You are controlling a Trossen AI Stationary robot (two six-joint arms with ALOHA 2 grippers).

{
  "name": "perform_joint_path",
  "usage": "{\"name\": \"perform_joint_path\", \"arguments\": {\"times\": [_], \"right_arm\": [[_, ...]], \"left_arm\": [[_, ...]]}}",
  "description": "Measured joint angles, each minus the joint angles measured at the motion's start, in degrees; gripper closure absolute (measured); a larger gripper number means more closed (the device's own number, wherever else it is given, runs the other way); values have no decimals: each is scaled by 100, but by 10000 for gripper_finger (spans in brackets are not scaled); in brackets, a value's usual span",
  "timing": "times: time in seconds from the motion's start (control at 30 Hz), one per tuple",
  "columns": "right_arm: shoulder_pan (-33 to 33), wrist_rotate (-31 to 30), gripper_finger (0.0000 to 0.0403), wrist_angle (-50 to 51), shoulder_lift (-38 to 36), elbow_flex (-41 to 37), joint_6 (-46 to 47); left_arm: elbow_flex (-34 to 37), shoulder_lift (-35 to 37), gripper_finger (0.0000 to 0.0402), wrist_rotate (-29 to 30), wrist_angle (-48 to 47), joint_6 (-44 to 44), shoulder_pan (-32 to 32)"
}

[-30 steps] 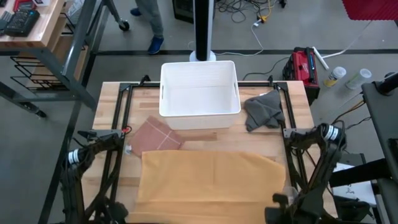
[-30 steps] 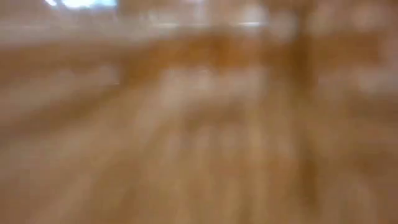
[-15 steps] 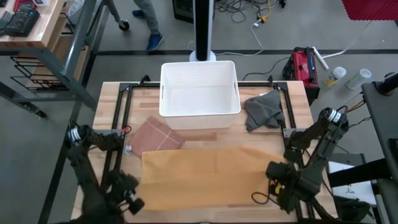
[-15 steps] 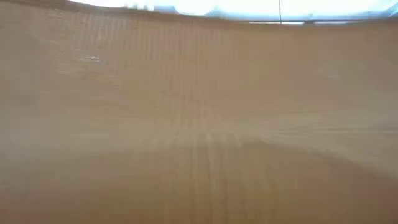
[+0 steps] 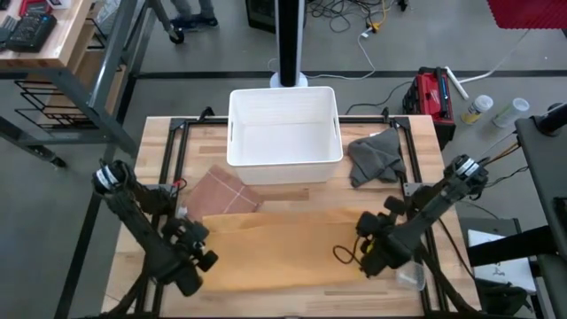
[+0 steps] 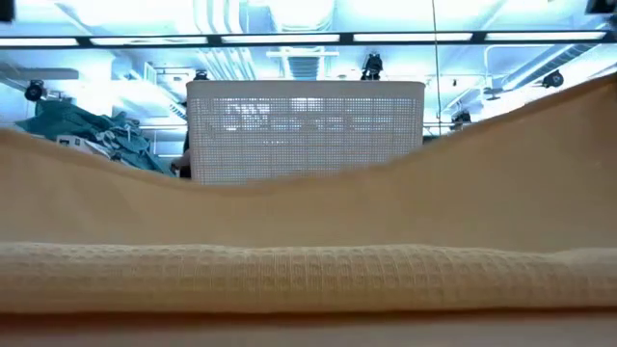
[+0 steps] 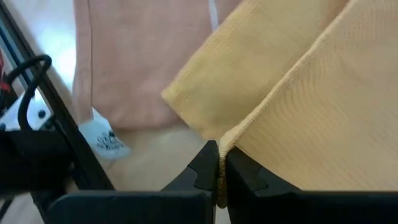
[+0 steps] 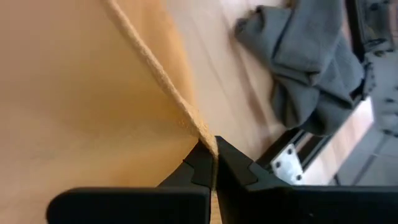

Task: Fold towel
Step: Fold the yellow towel

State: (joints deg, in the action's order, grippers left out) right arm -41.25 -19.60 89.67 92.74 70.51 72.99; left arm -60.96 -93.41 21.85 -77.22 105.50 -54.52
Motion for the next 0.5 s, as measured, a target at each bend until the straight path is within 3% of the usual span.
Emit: {"name": "perform_joint_path", "arguments": {"times": [0.3, 0.5], "right_arm": [[584, -254, 403, -513, -58, -1043, -188], [759, -633, 398, -1335, -58, -1527, -311]], "left_arm": [[605, 7, 399, 7, 174, -5, 231], [732, 9, 371, 8, 223, 166, 233]]}}
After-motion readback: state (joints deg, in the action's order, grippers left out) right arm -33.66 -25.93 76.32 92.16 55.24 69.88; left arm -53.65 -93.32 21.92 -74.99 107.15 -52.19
